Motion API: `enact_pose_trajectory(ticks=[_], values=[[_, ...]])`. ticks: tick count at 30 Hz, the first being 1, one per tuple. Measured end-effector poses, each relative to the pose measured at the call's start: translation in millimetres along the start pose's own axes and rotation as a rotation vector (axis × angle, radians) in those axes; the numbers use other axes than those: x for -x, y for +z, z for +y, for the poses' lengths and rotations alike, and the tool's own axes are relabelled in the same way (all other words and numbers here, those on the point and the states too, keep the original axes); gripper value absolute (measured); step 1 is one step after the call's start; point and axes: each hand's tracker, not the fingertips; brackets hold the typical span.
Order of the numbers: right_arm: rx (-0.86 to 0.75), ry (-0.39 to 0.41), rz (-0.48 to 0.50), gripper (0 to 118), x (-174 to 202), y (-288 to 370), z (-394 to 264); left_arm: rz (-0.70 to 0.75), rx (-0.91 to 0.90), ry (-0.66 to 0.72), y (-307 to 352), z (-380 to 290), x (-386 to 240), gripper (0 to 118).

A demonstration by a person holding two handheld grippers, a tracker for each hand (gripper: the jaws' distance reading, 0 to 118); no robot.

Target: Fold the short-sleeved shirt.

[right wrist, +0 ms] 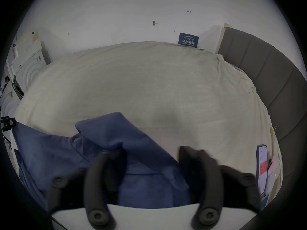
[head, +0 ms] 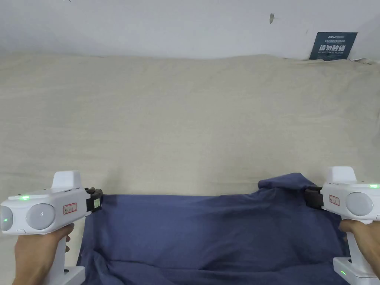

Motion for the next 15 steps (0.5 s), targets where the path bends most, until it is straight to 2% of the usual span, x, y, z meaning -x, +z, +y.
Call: enact_pose_trajectory(ticks=[1,9,15], values=[[-0.007,0.000,0.006,1,0.2,2.1,-0.7,0.001,0.002,0.004,0.2,-0.9,0.5,1],[-0.085,0.024,0.013,0,-6.8,54.1,-9.6,0.002,0.001,0.080,8.0,-10.3,8.1,1],[-0.176,-0.031,0.047,0,-18.8,116.9,-36.6,0.025,-0.003,0.100,25.8,-22.9,17.9,1]])
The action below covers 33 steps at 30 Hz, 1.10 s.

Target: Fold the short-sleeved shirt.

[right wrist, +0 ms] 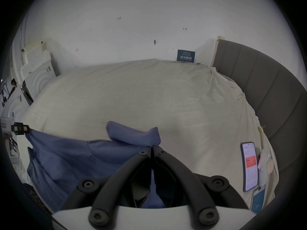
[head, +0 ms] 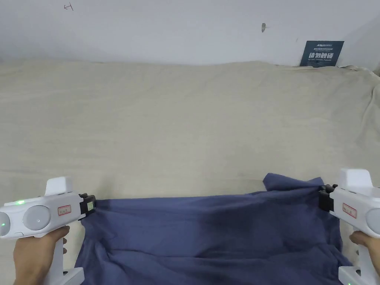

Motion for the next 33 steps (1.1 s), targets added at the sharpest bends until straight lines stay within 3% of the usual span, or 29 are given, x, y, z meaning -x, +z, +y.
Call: enact_pose_trajectory(ticks=[8,17,27,33], values=[[-0.050,-0.087,0.029,0,-9.5,85.4,-45.3,0.010,-0.018,0.009,50.2,-34.8,13.5,1],[-0.013,-0.146,0.041,0,-18.7,132.3,-110.7,0.015,-0.007,0.012,98.8,-97.8,20.2,1],[0.154,-0.211,0.010,0,-32.2,113.6,-178.4,0.032,0.070,0.023,91.2,-154.1,30.3,1],[0.267,-0.195,-0.063,0,-24.7,83.5,-193.6,0.079,0.124,-0.085,70.8,-172.4,24.3,1]])
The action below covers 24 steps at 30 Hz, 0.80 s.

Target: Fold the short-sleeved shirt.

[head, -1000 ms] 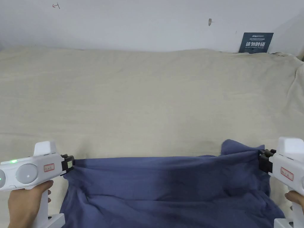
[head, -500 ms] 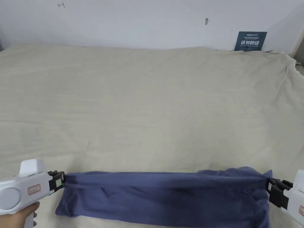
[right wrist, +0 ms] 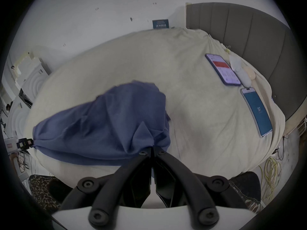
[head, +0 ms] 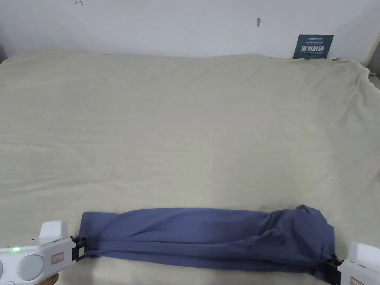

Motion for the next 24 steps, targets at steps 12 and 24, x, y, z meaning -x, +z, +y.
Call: enact_pose_trajectory(ticks=[12,24], values=[[-0.107,0.002,-0.019,79,27.3,45.1,12.0,0.039,-0.097,0.075,26.1,12.9,-10.8,101],[-0.673,0.128,0.057,79,96.6,153.9,70.8,0.065,-0.559,-0.043,127.4,69.1,-74.1,102]])
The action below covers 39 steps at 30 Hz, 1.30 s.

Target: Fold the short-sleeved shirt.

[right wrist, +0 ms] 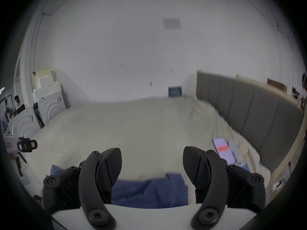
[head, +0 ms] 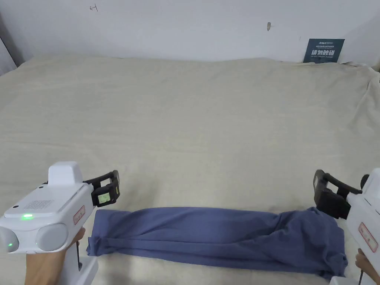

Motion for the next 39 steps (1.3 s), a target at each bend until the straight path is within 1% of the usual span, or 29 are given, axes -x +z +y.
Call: enact_pose_trajectory(ticks=[2,5,6,7,8,9,10,11,12,13,14,17,21,26,27,30,32,35,38,39], values=[[-0.041,0.032,-0.006,79,8.2,1.2,3.6,0.017,-0.060,-0.012,5.3,5.1,-8.8,98],[-0.087,0.059,-0.022,78,17.3,1.5,3.2,0.015,-0.124,-0.021,10.3,5.9,-18.5,82],[-0.099,0.065,-0.028,75,20.1,2.0,2.6,0.008,-0.134,-0.026,12.3,5.6,-21.4,74],[-0.105,0.068,-0.034,69,22.5,2.7,2.7,0.000,-0.144,-0.026,12.5,4.8,-22.0,67],[-0.112,0.071,-0.035,59,24.5,3.5,2.6,-0.016,-0.158,-0.018,14.5,4.3,-22.9,55],[-0.122,0.070,-0.034,39,23.9,2.7,1.8,-0.037,-0.168,-0.011,16.3,3.7,-23.7,35],[-0.131,0.070,-0.034,21,24.6,2.7,1.4,-0.056,-0.173,-0.010,17.9,3.0,-24.5,20],[-0.140,0.075,-0.038,1,25.6,2.9,1.2,-0.073,-0.171,-0.005,18.2,2.9,-24.6,10],[-0.151,0.079,-0.049,0,27.3,3.4,0.7,-0.097,-0.164,-0.008,19.0,2.5,-25.1,2],[-0.162,0.088,-0.055,0,27.5,4.2,1.7,-0.105,-0.161,-0.008,19.8,2.1,-25.1,0],[-0.155,0.096,-0.035,0,26.9,4.0,2.6,-0.109,-0.153,-0.003,19.9,1.2,-25.1,0],[-0.150,0.098,-0.036,0,31.3,5.0,4.1,-0.129,-0.139,0.002,17.7,-0.6,-23.3,0],[-0.141,0.083,-0.027,0,34.3,6.6,5.7,-0.146,-0.115,0.012,14.3,-0.9,-18.4,0],[-0.124,0.088,-0.024,0,35.5,4.6,6.0,-0.243,0.050,0.078,-5.4,-0.5,4.1,0],[-0.118,0.088,-0.021,0,35.8,4.1,5.6,-0.258,0.105,0.088,-12.5,-1.7,11.7,0],[-0.104,0.088,-0.019,0,36.5,1.7,4.7,-0.286,0.207,0.127,-29.0,-6.9,32.7,0],[-0.095,0.090,-0.020,0,38.2,-0.1,3.2,-0.288,0.235,0.177,-38.1,-11.8,50.1,0],[-0.078,0.095,-0.025,0,38.1,-5.1,1.2,-0.331,0.366,0.265,-59.7,-19.8,78.7,0],[-0.064,0.092,-0.031,0,32.9,-13.4,-2.4,-0.319,0.435,0.284,-77.0,-31.5,100.5,0],[-0.059,0.092,-0.036,0,33.1,-15.4,-3.0,-0.324,0.465,0.316,-82.3,-35.6,107.8,4]])
